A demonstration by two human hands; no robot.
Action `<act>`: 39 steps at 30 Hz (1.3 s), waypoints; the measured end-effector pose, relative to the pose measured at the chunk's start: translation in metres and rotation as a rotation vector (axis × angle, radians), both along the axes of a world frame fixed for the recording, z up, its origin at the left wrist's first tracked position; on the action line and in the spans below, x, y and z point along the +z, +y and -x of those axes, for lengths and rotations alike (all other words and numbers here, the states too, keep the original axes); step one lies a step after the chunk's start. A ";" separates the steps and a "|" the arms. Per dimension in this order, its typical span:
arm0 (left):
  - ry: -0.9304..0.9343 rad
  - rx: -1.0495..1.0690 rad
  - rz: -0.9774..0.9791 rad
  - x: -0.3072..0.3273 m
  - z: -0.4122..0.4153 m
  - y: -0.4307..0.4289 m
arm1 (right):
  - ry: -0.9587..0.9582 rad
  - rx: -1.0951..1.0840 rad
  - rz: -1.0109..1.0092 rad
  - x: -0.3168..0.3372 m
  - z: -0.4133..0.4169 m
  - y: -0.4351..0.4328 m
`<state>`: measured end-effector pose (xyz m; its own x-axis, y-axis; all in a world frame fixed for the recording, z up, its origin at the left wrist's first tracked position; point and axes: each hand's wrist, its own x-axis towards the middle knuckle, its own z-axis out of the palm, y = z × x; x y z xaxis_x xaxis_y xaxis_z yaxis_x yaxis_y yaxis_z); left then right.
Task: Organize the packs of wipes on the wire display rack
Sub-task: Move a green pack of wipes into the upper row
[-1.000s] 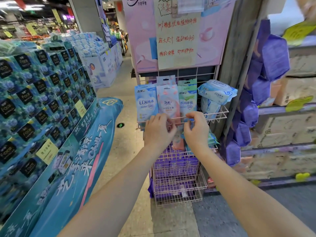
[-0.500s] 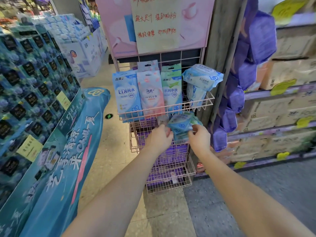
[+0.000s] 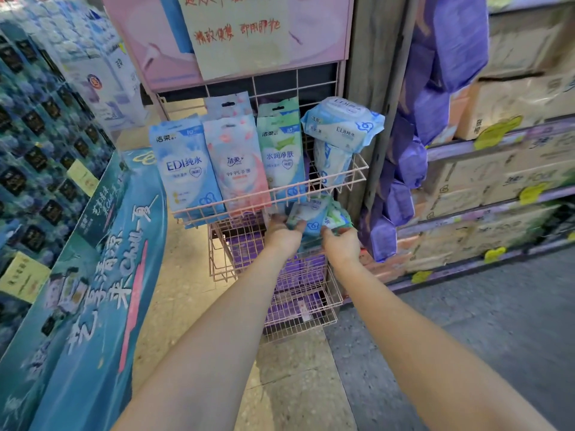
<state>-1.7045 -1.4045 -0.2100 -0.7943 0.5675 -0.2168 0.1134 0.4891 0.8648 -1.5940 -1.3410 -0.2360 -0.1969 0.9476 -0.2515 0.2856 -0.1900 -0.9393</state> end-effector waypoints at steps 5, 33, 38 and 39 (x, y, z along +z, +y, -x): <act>-0.072 -0.014 -0.082 -0.005 0.001 -0.001 | 0.108 -0.010 0.041 -0.005 0.002 -0.008; -0.227 -0.151 -0.146 -0.028 -0.057 -0.052 | 0.383 0.057 0.109 -0.022 -0.045 -0.038; -0.439 -0.134 -0.198 -0.029 -0.057 -0.058 | 0.434 0.014 0.225 -0.034 -0.055 -0.040; -0.441 -0.127 -0.210 -0.030 -0.057 -0.059 | 0.447 0.002 0.244 -0.035 -0.055 -0.041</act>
